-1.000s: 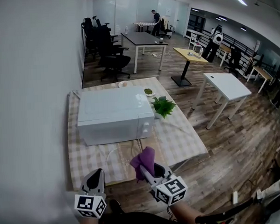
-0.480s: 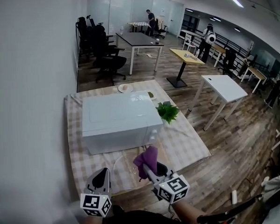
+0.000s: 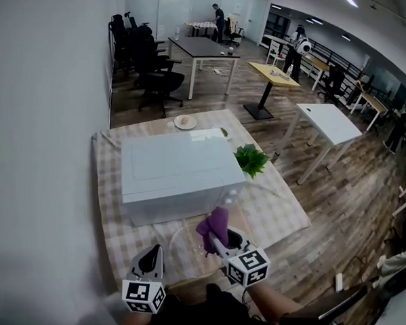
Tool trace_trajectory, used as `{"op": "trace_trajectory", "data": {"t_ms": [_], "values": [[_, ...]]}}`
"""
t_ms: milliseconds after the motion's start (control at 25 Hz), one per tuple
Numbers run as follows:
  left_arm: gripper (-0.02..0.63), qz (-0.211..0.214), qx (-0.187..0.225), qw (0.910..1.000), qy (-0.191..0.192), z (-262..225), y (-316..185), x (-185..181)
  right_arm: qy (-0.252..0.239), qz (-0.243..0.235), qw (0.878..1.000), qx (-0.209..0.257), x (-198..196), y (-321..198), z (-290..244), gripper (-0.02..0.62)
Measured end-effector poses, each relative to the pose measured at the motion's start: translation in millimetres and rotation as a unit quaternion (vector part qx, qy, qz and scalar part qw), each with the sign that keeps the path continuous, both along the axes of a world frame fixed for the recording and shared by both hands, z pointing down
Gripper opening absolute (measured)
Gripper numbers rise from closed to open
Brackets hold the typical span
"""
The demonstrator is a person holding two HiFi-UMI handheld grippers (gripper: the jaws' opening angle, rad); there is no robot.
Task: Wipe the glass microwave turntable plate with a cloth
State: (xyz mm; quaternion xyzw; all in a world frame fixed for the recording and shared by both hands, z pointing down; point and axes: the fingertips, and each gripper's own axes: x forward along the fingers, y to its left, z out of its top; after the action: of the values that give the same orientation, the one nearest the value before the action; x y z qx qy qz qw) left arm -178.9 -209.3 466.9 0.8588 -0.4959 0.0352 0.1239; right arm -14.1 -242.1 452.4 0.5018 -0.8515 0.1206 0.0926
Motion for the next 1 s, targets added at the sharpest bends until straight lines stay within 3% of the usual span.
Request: {"op": "trace_trajectory", "data": {"t_ms": [240,480,640,840,1000], "values": [[0.003,-0.018,-0.040,0.9989,-0.016,28,-11,16,0.012,-0.022,0.999,-0.032,11,-26,36,0.124],[0.003,-0.034,-0.053,0.9978,-0.018,50,-24,37,0.025,-0.056,0.996,-0.062,16,-40,71,0.124],[0.003,-0.048,-0.065,0.9959,-0.040,69,-38,41,0.035,-0.077,0.993,-0.080,12,-57,97,0.124],[0.003,-0.068,-0.115,0.9898,-0.050,108,-32,43,0.069,-0.098,0.984,-0.129,7,-56,144,0.124],[0.003,-0.074,-0.130,0.9872,-0.054,123,-28,40,0.083,-0.132,0.974,-0.164,-18,-53,177,0.124]]}}
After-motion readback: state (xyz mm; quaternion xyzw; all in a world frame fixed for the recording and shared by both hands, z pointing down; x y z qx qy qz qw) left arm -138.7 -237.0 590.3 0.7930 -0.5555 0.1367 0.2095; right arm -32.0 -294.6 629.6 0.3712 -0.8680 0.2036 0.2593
